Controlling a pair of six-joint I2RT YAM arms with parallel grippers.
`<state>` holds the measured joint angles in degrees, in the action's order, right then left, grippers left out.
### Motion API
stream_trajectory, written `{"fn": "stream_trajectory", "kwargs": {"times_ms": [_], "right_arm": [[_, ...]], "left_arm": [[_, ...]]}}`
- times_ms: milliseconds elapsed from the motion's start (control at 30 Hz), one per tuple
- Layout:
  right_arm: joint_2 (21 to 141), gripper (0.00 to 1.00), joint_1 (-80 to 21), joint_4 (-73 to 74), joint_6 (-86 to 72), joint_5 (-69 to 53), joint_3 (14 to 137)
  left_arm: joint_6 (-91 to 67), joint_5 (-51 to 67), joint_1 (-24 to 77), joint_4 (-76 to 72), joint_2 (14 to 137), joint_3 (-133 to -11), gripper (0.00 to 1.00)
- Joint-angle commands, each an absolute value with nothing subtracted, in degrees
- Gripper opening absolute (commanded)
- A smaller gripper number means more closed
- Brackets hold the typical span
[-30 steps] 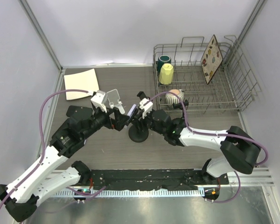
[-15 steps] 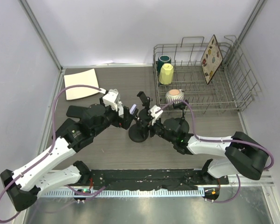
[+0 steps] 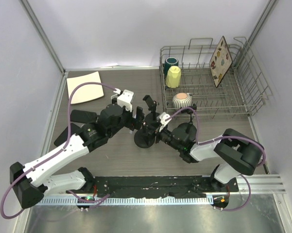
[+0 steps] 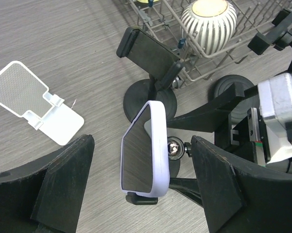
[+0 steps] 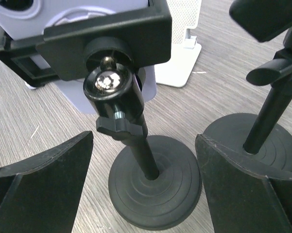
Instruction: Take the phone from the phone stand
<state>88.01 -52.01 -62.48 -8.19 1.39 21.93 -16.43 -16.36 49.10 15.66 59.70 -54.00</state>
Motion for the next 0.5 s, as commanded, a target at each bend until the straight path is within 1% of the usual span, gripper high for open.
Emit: {"fn": "stream_trajectory", "kwargs": {"times_ms": [0, 33, 200, 300, 400, 433, 467], "right_arm": [[89.6, 0.92, -51.9, -73.3, -8.4, 2.8, 22.7], [90.1, 0.98, -51.9, -73.9, -8.5, 2.9, 22.8], [91.7, 0.98, -51.9, -74.5, -8.7, 2.9, 23.6], [92.6, 0.98, -51.9, -75.1, -8.7, 3.3, 24.0], [94.3, 0.91, -51.9, -77.3, -8.8, 4.0, 24.2], [94.8, 0.84, -51.9, -78.5, -8.8, 4.2, 24.3], [95.4, 0.81, -51.9, -78.9, -9.0, 4.3, 24.3]], "left_arm": [[-17.4, -18.8, 49.5, 11.6, 61.4, -56.9, 0.81], [-17.5, -18.7, 49.6, 11.6, 61.7, -57.0, 0.8], [-17.3, -19.4, 50.3, 11.7, 63.8, -57.8, 0.72], [-17.0, -20.1, 50.9, 11.6, 64.9, -58.1, 0.7], [-16.6, -22.1, 51.5, 11.4, 65.8, -58.1, 0.67], [-16.5, -23.3, 51.7, 11.4, 65.9, -58.1, 0.66], [-16.5, -24.1, 52.0, 10.9, 66.2, -58.0, 0.65]]}}
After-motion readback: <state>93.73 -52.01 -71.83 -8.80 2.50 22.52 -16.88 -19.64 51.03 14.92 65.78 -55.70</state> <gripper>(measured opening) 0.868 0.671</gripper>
